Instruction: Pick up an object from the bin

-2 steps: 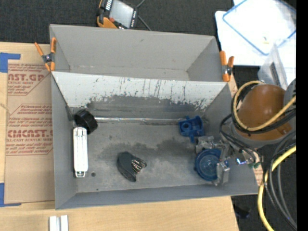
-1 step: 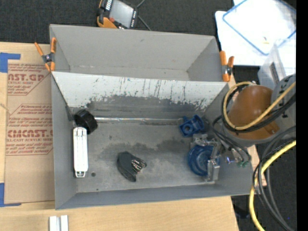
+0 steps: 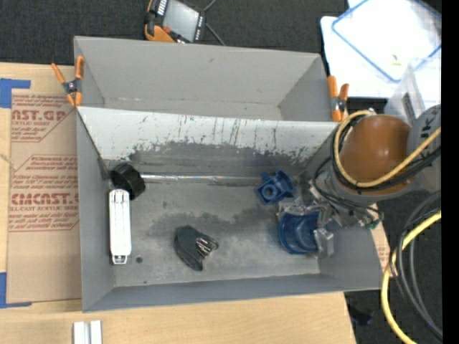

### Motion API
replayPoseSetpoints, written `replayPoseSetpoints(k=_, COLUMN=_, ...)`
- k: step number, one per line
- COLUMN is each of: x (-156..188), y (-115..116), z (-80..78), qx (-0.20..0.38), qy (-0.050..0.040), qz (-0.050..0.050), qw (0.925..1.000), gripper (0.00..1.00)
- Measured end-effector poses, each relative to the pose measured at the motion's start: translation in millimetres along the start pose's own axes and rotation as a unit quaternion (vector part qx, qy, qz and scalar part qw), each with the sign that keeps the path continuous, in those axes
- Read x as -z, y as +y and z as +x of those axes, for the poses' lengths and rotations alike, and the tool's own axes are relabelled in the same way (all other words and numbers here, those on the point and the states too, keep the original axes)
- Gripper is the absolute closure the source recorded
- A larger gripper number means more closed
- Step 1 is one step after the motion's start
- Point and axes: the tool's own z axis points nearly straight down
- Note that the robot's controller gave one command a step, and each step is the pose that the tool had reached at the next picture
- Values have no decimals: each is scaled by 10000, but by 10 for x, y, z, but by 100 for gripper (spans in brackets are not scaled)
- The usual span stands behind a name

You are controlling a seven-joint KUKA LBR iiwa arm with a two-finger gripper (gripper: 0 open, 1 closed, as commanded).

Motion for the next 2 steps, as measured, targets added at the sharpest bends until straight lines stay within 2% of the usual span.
replayPoseSetpoints(k=1, x=2, y=0, z=0, qx=0, qy=-1, qz=-1, qw=10000, gripper=100)
replayPoseSetpoints(k=2, x=346, y=4, z=36, qx=0, qy=53, qz=-14, qw=10000, gripper=100)
